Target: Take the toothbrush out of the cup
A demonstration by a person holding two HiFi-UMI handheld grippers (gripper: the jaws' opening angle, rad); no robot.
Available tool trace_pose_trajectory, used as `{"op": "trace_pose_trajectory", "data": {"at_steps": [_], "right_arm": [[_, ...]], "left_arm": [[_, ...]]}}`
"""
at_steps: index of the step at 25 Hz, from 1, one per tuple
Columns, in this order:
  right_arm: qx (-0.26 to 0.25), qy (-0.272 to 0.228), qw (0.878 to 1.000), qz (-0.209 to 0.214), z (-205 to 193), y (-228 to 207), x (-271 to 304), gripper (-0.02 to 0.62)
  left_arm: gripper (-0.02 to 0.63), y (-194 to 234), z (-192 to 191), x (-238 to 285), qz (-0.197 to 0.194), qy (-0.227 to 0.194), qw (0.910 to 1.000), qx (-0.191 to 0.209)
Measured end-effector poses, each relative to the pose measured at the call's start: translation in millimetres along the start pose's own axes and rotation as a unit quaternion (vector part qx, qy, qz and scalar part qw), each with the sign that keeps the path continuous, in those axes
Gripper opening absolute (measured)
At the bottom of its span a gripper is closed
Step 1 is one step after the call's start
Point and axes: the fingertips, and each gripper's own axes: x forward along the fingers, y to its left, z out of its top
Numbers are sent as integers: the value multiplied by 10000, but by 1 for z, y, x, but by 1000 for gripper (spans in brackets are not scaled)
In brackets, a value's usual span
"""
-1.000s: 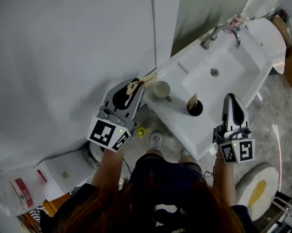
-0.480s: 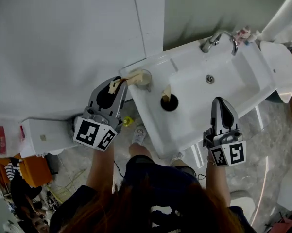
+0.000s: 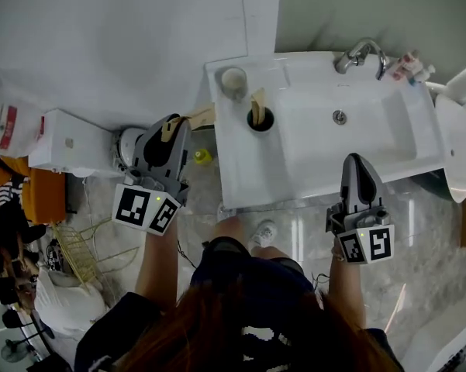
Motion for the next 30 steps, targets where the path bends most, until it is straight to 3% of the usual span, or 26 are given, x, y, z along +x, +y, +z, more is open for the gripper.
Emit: {"op": "trace_pose_trajectory", "data": {"at_steps": [10,23,30], "right_arm": [[26,-142,9989,440,9,33,11,15],[-194,-321,9986,372,29,79,63,15],[-131,-75,9966,807,12,74,91,22]], "left_arm": [[74,0,11,-39,213,-51,9997,64],[74,42,23,-30,-311,-186,9993,-54],[74,55,16,-28,134,-120,9998,-82]]}}
